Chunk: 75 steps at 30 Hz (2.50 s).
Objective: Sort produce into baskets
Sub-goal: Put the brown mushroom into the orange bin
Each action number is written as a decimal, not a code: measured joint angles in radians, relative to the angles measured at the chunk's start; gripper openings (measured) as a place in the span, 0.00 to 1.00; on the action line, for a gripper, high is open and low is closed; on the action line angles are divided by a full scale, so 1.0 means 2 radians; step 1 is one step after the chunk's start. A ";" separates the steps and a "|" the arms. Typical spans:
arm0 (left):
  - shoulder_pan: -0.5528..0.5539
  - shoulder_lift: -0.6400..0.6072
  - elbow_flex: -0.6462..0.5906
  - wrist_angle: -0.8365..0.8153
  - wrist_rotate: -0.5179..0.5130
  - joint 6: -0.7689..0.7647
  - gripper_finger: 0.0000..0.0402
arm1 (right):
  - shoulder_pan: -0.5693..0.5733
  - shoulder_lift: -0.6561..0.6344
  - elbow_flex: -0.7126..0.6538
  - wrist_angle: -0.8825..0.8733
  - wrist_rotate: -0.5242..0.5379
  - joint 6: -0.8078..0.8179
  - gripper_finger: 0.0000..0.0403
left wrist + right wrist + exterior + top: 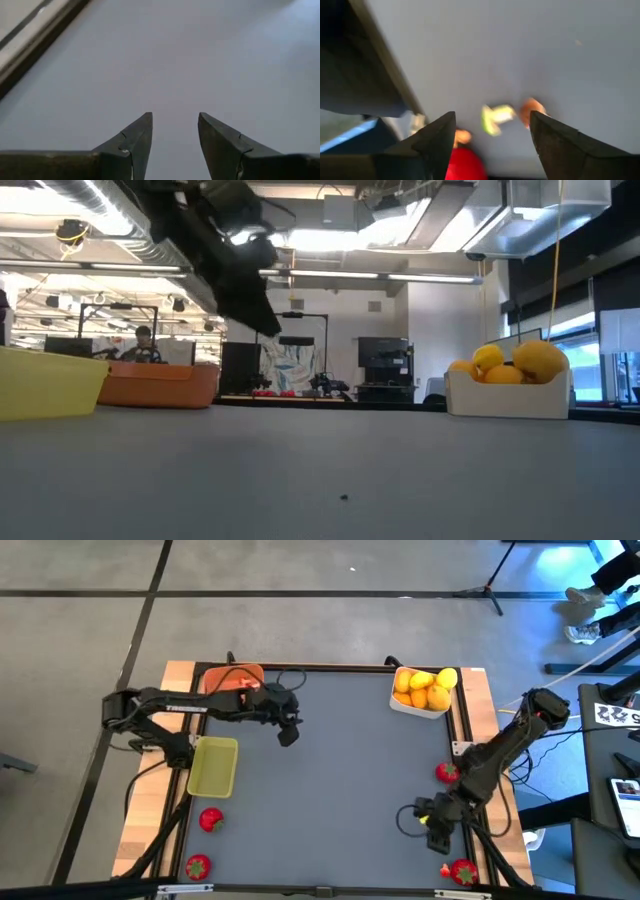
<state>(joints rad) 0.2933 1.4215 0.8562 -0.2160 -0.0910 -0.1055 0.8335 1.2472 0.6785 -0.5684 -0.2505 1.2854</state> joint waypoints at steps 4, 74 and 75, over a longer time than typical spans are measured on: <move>0.000 0.028 0.000 0.016 0.000 0.000 0.39 | 0.031 0.006 0.000 -0.042 0.020 0.007 0.61; -0.161 0.063 0.000 0.231 0.001 0.079 0.39 | -0.263 0.102 0.067 0.342 0.330 -0.534 0.11; -0.163 0.066 0.000 0.231 0.002 0.085 0.39 | -0.267 0.102 0.067 0.361 0.329 -0.545 0.11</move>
<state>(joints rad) -0.0329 1.5529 0.8558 0.2450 -0.0865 0.0637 0.3001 1.4513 0.8116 0.1534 0.4076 0.1950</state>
